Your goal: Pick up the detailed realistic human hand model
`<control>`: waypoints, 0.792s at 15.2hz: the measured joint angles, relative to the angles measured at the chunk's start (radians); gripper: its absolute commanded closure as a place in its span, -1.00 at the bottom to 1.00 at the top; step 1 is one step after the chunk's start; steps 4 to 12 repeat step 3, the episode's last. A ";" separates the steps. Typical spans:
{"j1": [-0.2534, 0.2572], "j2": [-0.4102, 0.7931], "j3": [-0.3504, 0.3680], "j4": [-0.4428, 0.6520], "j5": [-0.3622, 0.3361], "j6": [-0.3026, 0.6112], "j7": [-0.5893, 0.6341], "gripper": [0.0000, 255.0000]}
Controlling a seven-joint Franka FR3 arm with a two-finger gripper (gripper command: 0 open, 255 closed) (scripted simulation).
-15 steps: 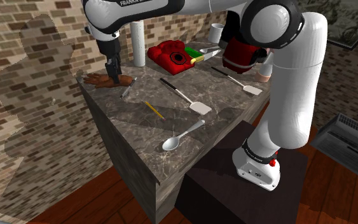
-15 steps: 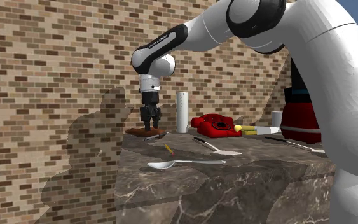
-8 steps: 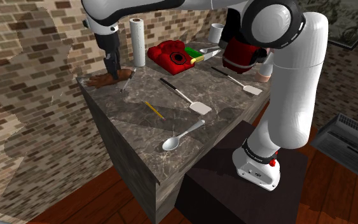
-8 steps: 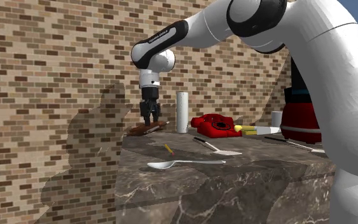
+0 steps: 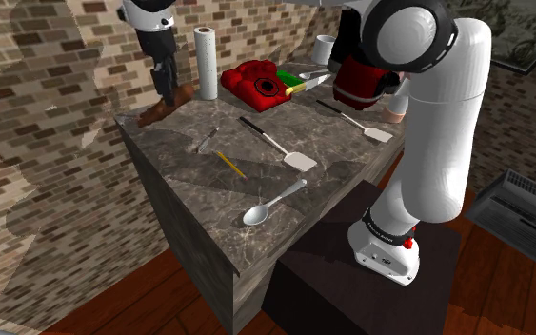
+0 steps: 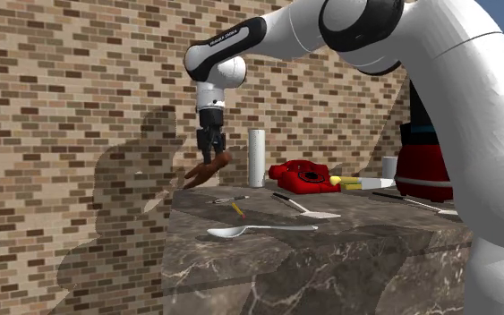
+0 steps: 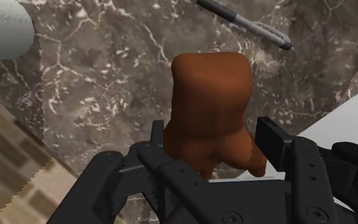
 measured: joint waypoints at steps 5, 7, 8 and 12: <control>0.001 0.003 0.000 0.039 0.000 -0.036 -0.001 1.00; 0.001 0.003 0.000 0.039 0.000 -0.036 -0.001 1.00; 0.001 0.003 0.000 0.039 0.000 -0.036 -0.001 1.00; 0.001 0.003 0.000 0.039 0.000 -0.036 -0.001 1.00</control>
